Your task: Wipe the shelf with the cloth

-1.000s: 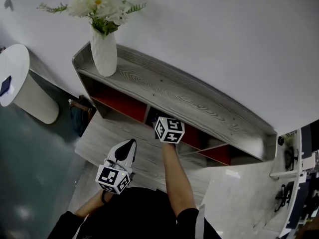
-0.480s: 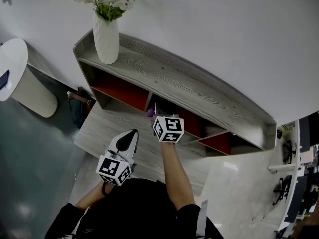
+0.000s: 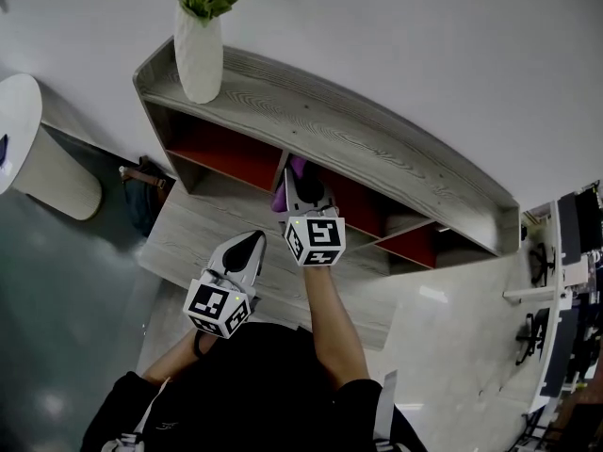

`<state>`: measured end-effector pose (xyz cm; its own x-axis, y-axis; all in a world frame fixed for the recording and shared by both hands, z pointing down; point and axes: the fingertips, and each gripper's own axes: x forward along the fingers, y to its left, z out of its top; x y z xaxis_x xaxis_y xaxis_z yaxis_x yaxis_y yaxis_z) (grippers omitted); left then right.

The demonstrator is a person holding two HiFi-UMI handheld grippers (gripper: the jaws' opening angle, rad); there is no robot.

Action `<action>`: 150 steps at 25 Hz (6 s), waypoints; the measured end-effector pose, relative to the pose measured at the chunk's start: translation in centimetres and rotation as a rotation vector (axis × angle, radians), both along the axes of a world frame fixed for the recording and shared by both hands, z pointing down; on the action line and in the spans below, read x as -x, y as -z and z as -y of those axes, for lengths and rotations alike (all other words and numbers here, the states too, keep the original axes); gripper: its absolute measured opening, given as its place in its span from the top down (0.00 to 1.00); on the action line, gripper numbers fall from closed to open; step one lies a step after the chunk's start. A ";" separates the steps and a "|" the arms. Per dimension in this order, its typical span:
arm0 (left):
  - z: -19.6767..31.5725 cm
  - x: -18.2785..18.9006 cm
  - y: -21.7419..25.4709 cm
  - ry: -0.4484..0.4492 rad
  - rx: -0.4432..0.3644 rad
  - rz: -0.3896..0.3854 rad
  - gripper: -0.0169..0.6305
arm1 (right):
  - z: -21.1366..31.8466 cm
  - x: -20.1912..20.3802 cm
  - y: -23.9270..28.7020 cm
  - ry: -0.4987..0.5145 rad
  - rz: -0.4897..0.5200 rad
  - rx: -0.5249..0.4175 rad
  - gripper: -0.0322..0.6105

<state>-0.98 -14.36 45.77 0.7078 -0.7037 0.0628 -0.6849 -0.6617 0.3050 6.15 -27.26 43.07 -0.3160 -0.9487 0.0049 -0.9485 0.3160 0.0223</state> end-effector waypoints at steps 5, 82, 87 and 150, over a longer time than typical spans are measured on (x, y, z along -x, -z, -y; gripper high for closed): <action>-0.4 -0.8 0.1 -0.049 -0.001 -0.009 0.97 | -1.4 0.7 0.4 0.027 -0.049 -0.025 0.85; 0.1 -3.4 -1.5 -0.102 0.077 -0.032 0.97 | 3.2 -11.6 -10.8 -0.271 -0.370 0.530 0.85; -0.2 -4.1 -1.5 -0.124 0.073 -0.029 0.97 | 2.3 -13.8 -10.9 -0.327 -0.346 0.553 0.85; -4.0 -3.9 -1.9 -0.389 0.096 -0.019 0.97 | -11.0 -22.2 -11.5 -0.824 -0.363 0.678 0.85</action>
<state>2.96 -10.35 47.66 0.9218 -0.3745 0.0999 -0.3827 -0.8383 0.3884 28.36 -16.22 54.53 0.5306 -0.6340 0.5625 -0.8457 -0.3517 0.4014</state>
